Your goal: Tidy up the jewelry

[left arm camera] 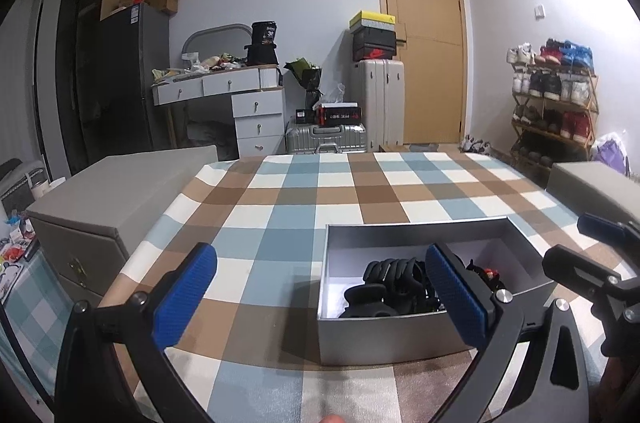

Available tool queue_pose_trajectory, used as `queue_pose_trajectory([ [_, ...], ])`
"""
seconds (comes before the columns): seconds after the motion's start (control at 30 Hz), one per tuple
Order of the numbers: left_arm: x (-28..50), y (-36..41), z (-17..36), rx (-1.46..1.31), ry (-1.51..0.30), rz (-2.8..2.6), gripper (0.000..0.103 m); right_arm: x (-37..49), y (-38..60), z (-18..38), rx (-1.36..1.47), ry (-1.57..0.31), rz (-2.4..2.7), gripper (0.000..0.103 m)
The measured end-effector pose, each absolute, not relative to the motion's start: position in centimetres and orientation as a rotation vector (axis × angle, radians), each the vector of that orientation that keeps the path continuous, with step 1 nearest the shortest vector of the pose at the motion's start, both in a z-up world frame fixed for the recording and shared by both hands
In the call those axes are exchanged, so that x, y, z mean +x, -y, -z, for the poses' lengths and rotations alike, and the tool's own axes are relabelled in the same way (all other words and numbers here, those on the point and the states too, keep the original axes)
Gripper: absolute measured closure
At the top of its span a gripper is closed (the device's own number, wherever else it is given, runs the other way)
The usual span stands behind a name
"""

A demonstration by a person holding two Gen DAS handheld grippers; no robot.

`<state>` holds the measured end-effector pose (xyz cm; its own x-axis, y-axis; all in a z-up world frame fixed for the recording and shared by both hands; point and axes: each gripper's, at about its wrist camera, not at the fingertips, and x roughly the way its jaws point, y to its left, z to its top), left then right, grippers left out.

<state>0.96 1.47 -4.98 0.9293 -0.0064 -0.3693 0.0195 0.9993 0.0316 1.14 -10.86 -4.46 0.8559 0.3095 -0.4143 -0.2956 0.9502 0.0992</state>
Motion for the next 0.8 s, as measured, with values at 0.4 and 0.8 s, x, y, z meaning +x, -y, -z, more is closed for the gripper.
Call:
queue_pose_trajectory([
  [0.4, 1.06, -1.56, 4.92, 0.019, -0.363, 0.010, 0.001, 0.99, 10.90, 4.37, 0.031, -0.436, -0.317, 0.000],
  [0.8, 1.01, -1.24, 4.92, 0.023, -0.368, 0.017, 0.001, 0.88, 10.92, 4.29, 0.032, -0.438, -0.318, 0.000],
])
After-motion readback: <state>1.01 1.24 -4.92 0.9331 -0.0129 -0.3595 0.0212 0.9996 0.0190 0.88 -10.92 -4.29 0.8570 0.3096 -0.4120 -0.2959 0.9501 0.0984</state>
